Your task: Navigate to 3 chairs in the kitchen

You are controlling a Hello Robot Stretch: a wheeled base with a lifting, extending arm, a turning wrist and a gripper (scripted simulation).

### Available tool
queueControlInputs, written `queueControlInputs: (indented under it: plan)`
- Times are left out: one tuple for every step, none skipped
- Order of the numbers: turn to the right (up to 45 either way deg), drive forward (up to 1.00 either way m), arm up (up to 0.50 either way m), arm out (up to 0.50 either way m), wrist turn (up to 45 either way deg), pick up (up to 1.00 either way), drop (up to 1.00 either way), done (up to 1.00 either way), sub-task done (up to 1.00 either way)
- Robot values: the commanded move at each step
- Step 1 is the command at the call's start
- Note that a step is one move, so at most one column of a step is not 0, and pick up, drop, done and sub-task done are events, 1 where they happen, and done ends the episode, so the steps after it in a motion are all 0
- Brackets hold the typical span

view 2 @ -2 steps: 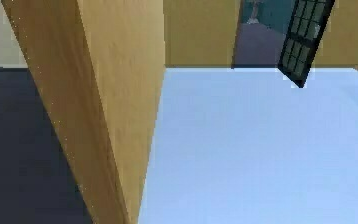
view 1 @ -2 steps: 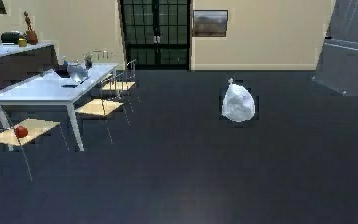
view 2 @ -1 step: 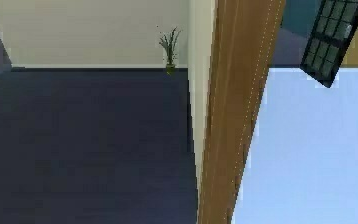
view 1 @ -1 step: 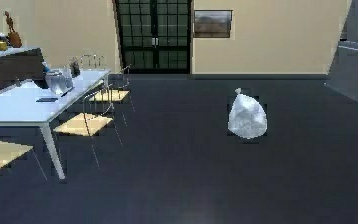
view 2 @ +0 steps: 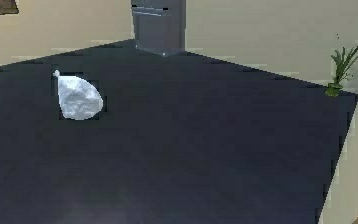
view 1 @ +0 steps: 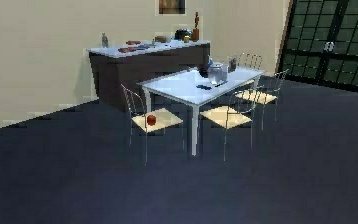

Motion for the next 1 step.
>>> queueControlInputs:
  plan:
    - [-3.0,0.00,0.00,0.00,0.0,0.00,0.00,0.00,0.00]
